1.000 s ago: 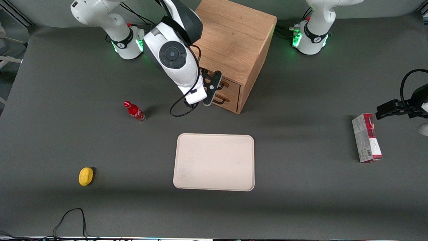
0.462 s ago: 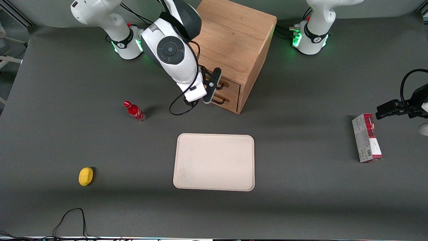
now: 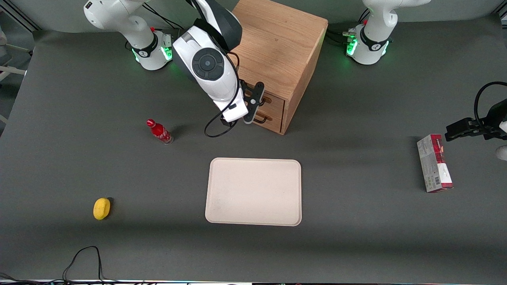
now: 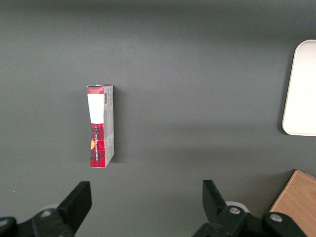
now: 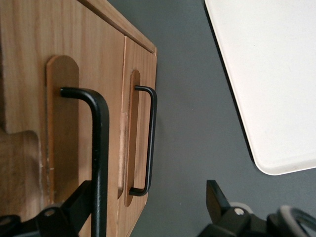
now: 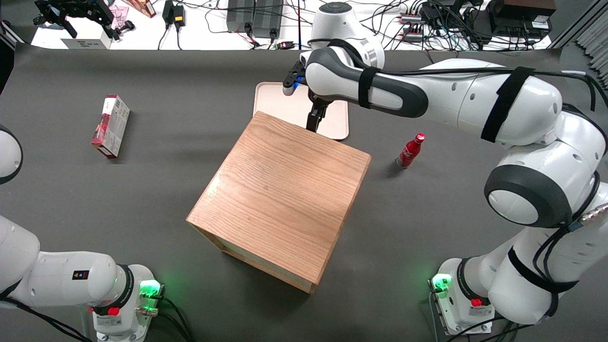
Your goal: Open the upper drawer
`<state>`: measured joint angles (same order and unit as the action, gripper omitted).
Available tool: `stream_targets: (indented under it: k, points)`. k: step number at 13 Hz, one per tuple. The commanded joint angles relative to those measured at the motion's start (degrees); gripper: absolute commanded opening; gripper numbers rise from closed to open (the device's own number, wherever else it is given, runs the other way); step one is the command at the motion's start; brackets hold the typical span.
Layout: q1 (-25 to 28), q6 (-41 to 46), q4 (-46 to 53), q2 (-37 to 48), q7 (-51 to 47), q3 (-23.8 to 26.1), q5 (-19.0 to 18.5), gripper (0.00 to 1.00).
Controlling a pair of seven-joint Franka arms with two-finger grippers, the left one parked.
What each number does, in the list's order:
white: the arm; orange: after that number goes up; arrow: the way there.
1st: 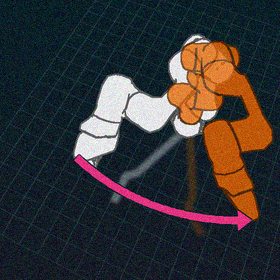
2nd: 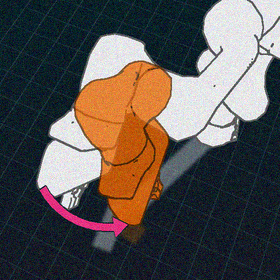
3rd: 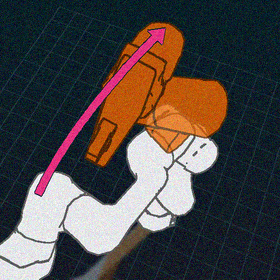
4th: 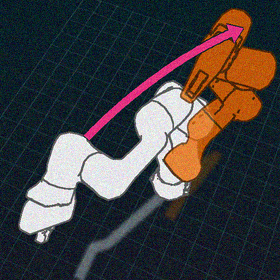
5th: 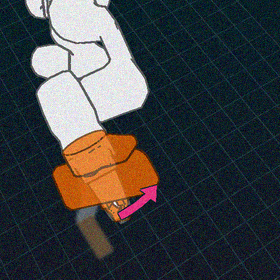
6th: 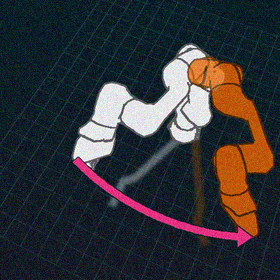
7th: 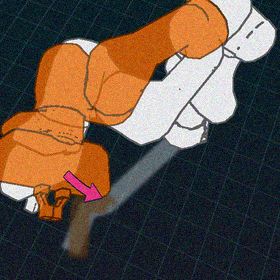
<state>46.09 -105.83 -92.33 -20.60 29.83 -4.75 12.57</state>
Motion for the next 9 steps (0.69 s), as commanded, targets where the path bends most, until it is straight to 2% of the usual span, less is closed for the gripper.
stream_targets:
  k: [1,9]
  points:
    - [0.3,-1.4,-0.4,-0.5,1.6,-0.6,1.3,1.00]
    - [-1.3,-3.2,0.3,-1.7,0.8,-1.1,1.1,1.00]
